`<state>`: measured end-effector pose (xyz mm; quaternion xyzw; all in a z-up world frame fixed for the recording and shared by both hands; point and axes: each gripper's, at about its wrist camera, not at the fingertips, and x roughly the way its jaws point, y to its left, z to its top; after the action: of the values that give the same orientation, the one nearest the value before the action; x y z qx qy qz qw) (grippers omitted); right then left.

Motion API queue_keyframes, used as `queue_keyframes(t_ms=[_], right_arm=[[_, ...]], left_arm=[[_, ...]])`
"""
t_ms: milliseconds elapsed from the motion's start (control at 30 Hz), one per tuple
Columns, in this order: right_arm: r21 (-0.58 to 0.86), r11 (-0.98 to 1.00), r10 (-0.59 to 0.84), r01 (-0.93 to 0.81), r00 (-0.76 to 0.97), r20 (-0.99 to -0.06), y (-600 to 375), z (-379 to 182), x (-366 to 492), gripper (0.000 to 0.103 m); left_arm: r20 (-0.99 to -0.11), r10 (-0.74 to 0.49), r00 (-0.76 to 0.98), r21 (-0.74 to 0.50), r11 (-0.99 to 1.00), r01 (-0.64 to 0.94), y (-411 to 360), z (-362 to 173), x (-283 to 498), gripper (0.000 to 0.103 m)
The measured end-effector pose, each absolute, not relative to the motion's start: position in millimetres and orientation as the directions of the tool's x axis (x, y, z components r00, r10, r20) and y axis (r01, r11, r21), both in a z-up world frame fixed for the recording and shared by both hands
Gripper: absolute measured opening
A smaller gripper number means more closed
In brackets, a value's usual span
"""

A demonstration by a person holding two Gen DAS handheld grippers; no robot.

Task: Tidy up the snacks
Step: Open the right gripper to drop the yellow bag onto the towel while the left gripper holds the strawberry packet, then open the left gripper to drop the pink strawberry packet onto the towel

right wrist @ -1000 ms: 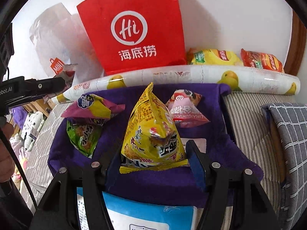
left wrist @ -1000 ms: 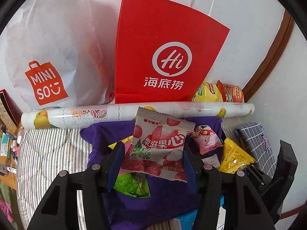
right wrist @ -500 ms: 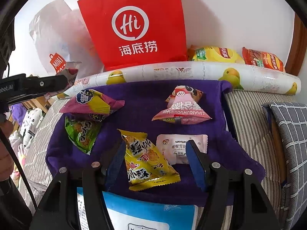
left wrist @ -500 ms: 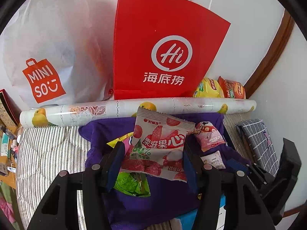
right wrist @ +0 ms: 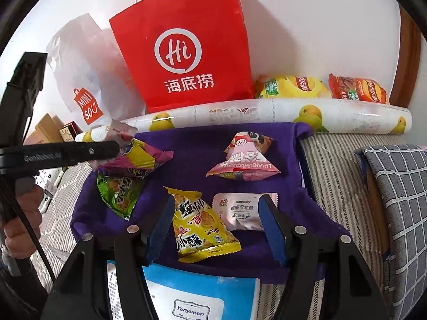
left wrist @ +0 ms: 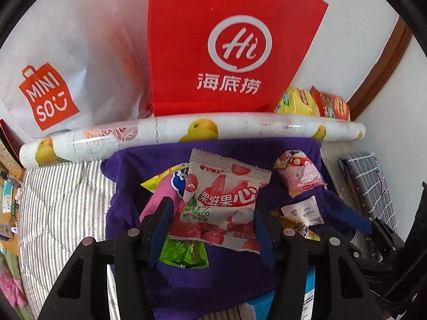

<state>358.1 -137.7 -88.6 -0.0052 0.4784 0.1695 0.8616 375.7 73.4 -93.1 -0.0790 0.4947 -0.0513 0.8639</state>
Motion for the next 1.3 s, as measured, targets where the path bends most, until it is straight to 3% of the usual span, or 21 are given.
queue_keyframes(t_ms=[833,1033,1300], right_arm=[[0.159,0.946,0.284,-0.284,0.482,-0.829,-140,-90,358,0.064],[0.173,0.947,0.287,-0.269,0.477,-0.831,-142,-90,356,0.064],[0.161,0.953,0.271,-0.256,0.486,-0.831,-143,-76,342,0.064]], left_arm=[[-0.881,-0.172,0.441,-0.17,0.984,0.043,67,-103,379,0.057],[-0.876,-0.217,0.431,-0.215,0.975,0.053,67,-97,376,0.067],[-0.847,-0.246,0.472,-0.226,0.969,0.1,60,-72,362,0.069]])
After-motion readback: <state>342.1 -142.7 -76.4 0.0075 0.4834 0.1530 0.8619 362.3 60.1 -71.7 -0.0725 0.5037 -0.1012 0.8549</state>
